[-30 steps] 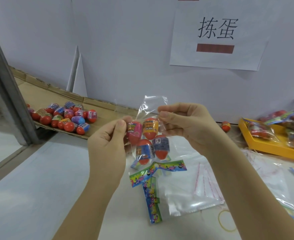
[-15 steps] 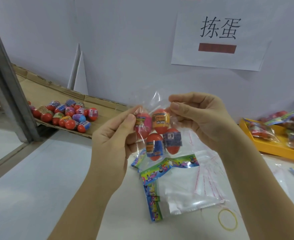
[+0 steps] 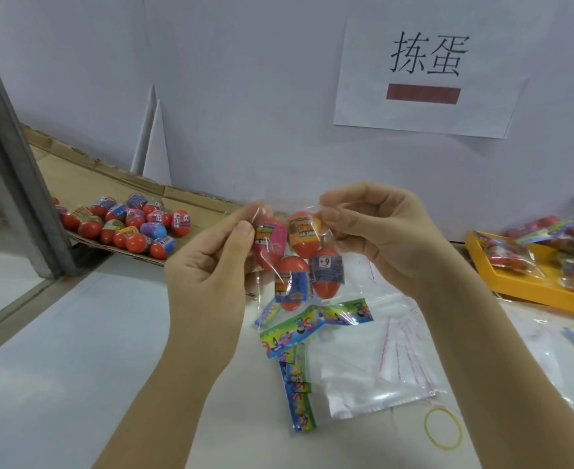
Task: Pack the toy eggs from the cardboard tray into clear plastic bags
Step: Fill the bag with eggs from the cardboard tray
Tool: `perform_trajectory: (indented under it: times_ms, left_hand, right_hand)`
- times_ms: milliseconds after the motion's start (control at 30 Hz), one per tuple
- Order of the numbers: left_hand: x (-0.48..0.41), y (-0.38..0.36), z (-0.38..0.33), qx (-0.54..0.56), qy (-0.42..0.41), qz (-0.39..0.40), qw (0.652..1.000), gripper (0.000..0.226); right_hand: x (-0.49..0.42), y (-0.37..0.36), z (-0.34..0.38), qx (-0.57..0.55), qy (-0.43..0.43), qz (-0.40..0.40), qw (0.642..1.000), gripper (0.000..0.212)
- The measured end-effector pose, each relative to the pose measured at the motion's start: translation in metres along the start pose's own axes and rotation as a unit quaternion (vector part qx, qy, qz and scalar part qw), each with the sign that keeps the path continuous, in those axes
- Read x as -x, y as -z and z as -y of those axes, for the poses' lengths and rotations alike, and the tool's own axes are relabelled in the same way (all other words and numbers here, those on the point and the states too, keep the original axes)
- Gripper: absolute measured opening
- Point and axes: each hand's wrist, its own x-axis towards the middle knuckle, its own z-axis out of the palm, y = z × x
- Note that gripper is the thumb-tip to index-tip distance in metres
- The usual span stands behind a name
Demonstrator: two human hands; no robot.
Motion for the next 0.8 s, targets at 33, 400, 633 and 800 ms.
perform_trajectory:
  times_ms: [33,400,633,800]
  left_hand:
    - [-0.001,0.001,-0.001,0.002,-0.004,0.010,1.000,0.025]
    - [-0.002,-0.002,-0.009,0.045,0.037,0.055,0.997,0.035]
    - [-0.001,0.000,-0.013,0.031,0.002,0.096,0.995,0.045]
    - [-0.001,0.003,-0.011,0.025,-0.001,0.131,0.991,0.042]
  right_hand:
    - [0.000,0.001,0.000,-0.001,0.019,0.007,1.000,0.013]
    - [-0.001,0.009,0.000,-0.009,0.037,0.064,0.997,0.011]
    - [0.002,0.012,0.003,0.015,0.054,0.088,0.995,0.025]
    - [0.004,0.013,0.008,-0.010,0.062,0.108,0.992,0.021]
